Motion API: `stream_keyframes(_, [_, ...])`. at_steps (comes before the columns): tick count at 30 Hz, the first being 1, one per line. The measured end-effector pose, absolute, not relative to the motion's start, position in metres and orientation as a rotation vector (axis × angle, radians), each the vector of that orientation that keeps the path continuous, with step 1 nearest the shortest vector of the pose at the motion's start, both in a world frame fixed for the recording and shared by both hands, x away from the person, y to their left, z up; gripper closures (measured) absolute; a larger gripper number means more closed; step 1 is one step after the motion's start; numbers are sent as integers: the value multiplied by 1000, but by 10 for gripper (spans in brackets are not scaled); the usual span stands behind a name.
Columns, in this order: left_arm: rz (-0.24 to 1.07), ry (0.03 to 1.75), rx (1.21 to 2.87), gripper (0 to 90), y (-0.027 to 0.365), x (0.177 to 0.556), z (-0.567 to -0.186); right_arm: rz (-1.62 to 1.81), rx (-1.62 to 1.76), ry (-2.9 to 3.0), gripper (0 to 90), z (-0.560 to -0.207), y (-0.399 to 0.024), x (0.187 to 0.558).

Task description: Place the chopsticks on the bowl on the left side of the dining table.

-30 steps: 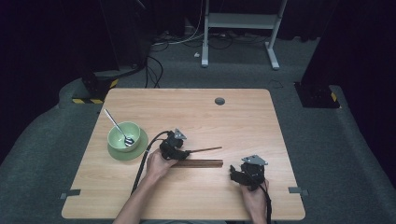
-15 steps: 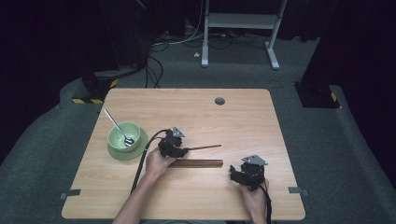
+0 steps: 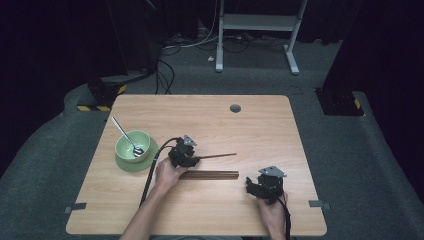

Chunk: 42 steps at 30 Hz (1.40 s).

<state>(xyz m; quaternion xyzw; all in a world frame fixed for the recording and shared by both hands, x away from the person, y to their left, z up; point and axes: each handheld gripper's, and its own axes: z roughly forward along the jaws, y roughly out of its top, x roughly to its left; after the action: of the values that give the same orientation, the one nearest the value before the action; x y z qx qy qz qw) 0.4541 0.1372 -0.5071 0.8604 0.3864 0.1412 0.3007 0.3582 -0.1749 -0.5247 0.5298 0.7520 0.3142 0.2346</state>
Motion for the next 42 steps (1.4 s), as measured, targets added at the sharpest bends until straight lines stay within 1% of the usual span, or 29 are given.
stream_keyframes(16, [381,1045,2274,694,141,457,-507,863,1454,2064,224,-525,-175,358])
stream_keyframes(26, [384,1053,2274,728,144,460,-507,863,1454,2064,223,-525,-175,358])
stream_keyframes(34, [384,1070,2270,774,147,463,-506,863,1454,2064,223,-525,-175,358])
stream_keyframes(42, [395,1086,2262,794,152,466,-507,863,1454,2064,224,-525,-175,358])
